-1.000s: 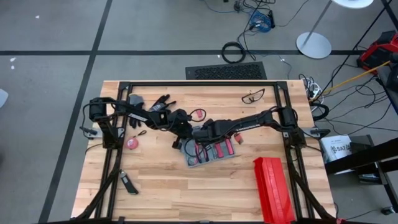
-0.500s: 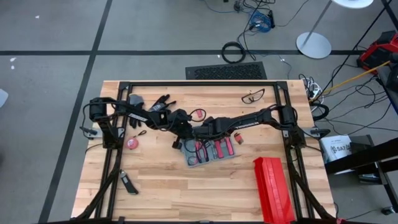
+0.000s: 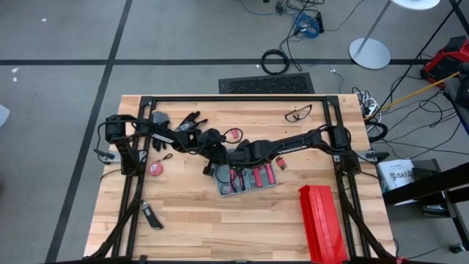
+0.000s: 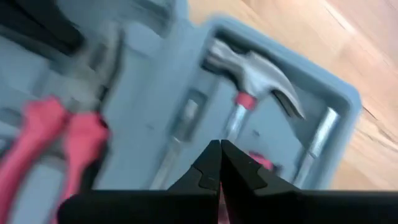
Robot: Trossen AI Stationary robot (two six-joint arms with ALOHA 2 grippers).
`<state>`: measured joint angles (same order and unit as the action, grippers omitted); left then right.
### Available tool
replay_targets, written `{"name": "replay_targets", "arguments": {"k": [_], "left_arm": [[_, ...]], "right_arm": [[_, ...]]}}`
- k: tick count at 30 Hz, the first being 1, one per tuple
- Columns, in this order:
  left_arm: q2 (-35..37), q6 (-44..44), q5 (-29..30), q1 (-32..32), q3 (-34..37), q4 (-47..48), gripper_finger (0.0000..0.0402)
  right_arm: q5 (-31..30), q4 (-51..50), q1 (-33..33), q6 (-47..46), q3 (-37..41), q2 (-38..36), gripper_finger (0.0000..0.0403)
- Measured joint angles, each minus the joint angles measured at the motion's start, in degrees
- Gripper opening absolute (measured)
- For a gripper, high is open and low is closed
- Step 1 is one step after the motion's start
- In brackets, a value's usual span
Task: Prefit tool cases
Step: Put the red terminal block into the gray prefit tools case
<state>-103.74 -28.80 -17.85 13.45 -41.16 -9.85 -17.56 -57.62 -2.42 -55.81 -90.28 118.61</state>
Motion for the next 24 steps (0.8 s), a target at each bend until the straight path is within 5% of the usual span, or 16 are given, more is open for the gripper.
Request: {"name": "replay_targets", "arguments": {"k": [24], "left_arm": [[0.0, 0.0, 0.0, 0.0, 0.0, 0.0, 0.0000]], "right_arm": [[-0.3, -0.7, -0.3, -2.1, 0.6, 1.1, 0.0000]]}}
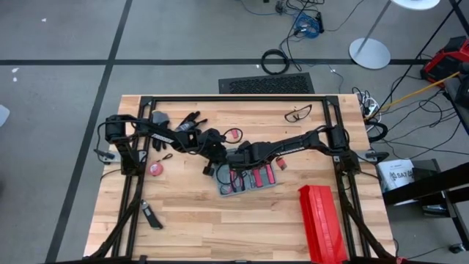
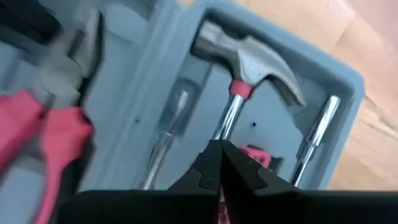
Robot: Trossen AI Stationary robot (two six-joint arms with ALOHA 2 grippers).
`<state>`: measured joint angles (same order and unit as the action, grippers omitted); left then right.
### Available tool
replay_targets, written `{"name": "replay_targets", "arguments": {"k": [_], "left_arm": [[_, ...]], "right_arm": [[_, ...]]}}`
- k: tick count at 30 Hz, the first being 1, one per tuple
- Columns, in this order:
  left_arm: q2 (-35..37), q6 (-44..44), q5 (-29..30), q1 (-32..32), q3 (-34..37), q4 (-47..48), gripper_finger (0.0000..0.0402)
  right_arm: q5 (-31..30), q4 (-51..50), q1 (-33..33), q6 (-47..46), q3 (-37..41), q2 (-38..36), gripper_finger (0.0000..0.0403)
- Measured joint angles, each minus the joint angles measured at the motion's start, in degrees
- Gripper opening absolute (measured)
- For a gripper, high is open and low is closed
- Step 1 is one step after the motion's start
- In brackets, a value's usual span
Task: Prefit tool cases
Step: Put the red terminal block into the gray prefit tools case
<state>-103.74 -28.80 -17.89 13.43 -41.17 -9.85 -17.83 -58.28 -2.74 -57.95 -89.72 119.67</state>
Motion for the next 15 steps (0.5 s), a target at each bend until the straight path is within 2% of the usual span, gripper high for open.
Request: {"name": "replay_targets", "arguments": {"k": [7, 15], "left_arm": [[0.0, 0.0, 0.0, 0.0, 0.0, -0.1, 0.0000], [0.0, 0.0, 0.0, 0.0, 0.0, 0.1, 0.0000]], "right_arm": [[-1.4, -3.2, -0.1, -2.2, 1.5, 0.0, 0.0000], [1.5, 1.1, -0.5, -0.4, 0.5, 0.0, 0.0000]]}}
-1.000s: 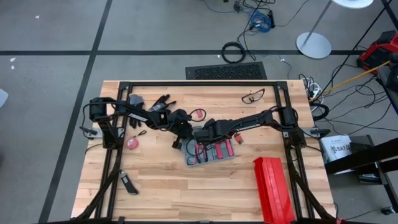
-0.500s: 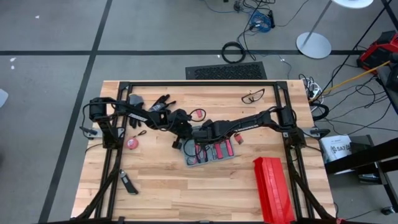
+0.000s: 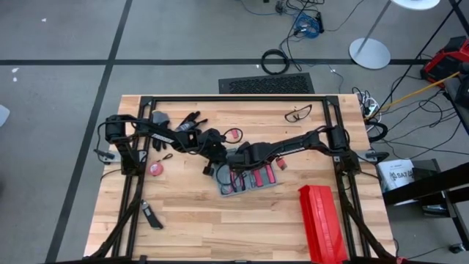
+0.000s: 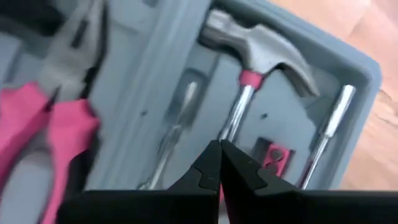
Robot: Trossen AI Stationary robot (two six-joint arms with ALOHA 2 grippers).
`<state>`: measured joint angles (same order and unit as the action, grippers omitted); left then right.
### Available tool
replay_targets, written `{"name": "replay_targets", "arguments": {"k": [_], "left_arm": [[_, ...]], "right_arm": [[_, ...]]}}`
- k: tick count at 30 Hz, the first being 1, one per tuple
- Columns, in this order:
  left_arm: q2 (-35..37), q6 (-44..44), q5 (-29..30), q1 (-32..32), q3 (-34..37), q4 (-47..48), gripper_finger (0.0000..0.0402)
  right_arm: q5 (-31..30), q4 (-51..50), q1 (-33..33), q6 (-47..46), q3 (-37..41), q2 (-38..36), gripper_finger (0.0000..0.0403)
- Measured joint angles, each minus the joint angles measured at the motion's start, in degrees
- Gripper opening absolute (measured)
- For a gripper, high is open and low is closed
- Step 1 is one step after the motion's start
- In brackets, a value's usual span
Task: Prefit tool cases
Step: Put the red terminal block into the gray prefit tools case
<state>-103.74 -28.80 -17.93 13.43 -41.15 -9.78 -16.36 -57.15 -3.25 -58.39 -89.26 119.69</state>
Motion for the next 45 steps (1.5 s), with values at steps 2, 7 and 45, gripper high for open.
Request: {"name": "replay_targets", "arguments": {"k": [2, 7, 45], "left_arm": [[0.0, 0.0, 0.0, 0.0, 0.0, 0.0, 0.0000], [0.0, 0.0, 0.0, 0.0, 0.0, 0.0, 0.0000], [0.0, 0.0, -1.3, 0.0, 0.0, 0.1, 0.0000]], "right_arm": [[0.1, -0.2, -0.3, 0.2, -0.4, 0.0, 0.0000], [1.7, -2.3, -0.6, 1.7, -1.2, -0.8, 0.0000], [5.7, 0.3, 1.5, 4.1, 4.6, -7.0, 0.0000]]}}
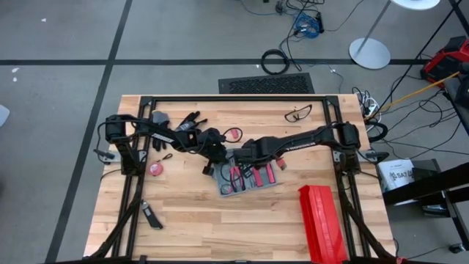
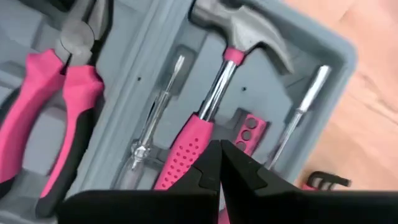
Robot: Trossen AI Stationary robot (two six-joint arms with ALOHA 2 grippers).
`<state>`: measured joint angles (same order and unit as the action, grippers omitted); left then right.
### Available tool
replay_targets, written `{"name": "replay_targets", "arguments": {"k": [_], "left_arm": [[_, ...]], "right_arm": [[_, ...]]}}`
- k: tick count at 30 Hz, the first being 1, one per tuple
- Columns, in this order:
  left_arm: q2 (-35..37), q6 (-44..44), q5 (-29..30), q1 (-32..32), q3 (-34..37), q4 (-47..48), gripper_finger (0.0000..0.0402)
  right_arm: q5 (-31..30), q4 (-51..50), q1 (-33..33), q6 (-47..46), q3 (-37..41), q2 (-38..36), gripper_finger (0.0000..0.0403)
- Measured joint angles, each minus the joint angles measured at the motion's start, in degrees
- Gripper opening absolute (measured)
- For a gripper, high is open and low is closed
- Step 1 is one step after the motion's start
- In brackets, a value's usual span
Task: Prefit tool cases
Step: Put the red terminal block into the gray prefit tools case
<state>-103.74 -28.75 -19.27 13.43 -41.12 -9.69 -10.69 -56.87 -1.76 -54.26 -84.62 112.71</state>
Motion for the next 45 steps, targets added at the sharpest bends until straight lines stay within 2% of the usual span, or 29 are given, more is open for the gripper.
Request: {"name": "replay_targets", "arguments": {"k": [7, 12, 18, 23, 30, 34, 38, 41, 45], "left_arm": [[0.0, 0.0, 0.0, 0.0, 0.0, 0.0, 0.0000], [0.0, 0.0, -0.1, 0.0, 0.0, 0.0, 0.0000], [0.0, 0.0, -0.1, 0.0, 0.0, 0.0, 0.0000], [0.0, 0.0, -0.1, 0.0, 0.0, 0.0, 0.0000], [0.0, 0.0, -0.1, 0.0, 0.0, 0.1, 0.0000], [0.0, 0.0, -0.2, 0.0, 0.0, 0.3, 0.0000], [0.0, 0.1, -0.2, 0.0, 0.0, 0.3, 0.0000], [0.0, 0.1, -0.1, 0.0, 0.0, 0.3, 0.0000], [0.0, 0.1, -0.2, 0.0, 0.0, 0.3, 0.0000]], "right_arm": [[2.2, 3.7, -0.2, -3.0, 5.8, 0.0, 0.0000], [3.2, 4.4, -0.2, -2.3, 5.2, -0.4, 0.0000], [-3.5, 1.8, -0.6, -0.8, 0.2, -1.7, 0.0000], [-3.9, -0.3, -0.6, -2.0, 0.3, 0.8, 0.0000], [-3.2, 2.1, -0.9, -1.7, 0.4, 4.4, 0.0000], [-7.0, 2.0, -1.7, -1.9, -1.0, 3.0, 0.0000], [-9.5, -5.7, -2.5, -5.0, -3.2, 1.3, 0.0000], [-9.7, -9.0, -2.9, -7.1, -3.1, 1.5, 0.0000], [-8.7, -7.2, -2.9, -7.5, -1.8, 1.9, 0.0000]]}}
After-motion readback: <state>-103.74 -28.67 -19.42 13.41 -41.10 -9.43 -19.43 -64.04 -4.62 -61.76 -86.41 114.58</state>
